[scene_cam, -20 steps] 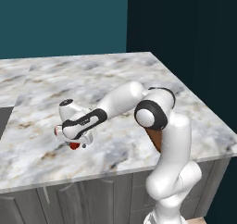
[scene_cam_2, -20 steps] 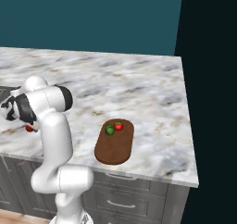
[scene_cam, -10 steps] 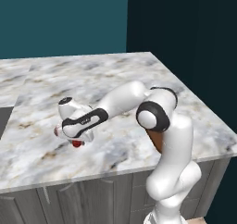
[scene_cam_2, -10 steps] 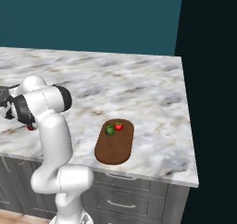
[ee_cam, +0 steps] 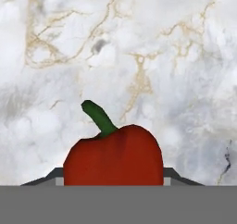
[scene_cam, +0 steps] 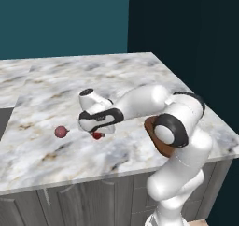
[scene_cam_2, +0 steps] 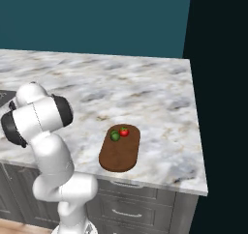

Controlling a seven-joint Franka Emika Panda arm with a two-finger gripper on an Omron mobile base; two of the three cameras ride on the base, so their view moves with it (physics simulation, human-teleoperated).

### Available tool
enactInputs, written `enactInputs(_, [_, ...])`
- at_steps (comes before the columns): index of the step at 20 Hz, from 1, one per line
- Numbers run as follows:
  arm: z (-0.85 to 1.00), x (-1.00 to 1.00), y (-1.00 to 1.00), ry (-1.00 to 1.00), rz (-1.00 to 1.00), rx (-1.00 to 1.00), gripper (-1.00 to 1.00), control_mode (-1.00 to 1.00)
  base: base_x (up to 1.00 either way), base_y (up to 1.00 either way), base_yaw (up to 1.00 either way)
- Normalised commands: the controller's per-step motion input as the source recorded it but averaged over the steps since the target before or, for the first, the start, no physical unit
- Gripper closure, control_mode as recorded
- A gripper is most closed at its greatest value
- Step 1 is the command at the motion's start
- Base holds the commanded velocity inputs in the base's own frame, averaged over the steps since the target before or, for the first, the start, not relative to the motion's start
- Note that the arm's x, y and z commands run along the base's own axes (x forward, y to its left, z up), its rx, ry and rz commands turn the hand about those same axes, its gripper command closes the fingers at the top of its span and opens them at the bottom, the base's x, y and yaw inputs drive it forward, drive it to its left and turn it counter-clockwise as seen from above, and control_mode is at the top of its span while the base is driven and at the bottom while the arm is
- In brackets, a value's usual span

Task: Place the avocado, onion, tomato, and bell pepper on the cutting board.

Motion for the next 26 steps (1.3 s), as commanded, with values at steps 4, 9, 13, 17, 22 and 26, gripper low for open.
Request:
enactInputs(4, [0.27, -0.01, -1.00, 0.00, -0.03, 0.00, 1.00, -1.00, 0.00, 0.00, 0.00])
enactInputs(9, [0.30, -0.01, -1.00, 0.01, -0.05, 0.00, 1.00, -1.00, 0.00, 0.00, 0.00])
enactInputs(13, [0.04, -0.03, -1.00, 0.01, -0.10, 0.04, 1.00, -1.00, 0.00, 0.00, 0.00])
enactInputs(17, [0.00, 0.00, -1.00, 0.05, -0.09, 0.02, 1.00, -1.00, 0.00, 0.00, 0.00])
enactInputs(22, [0.01, 0.00, -1.00, 0.04, -0.06, 0.01, 1.00, -1.00, 0.00, 0.00, 0.00])
enactInputs(26, [0.19, -0.16, -0.98, 0.00, -0.06, 0.04, 1.00, -1.00, 0.00, 0.00, 0.00])
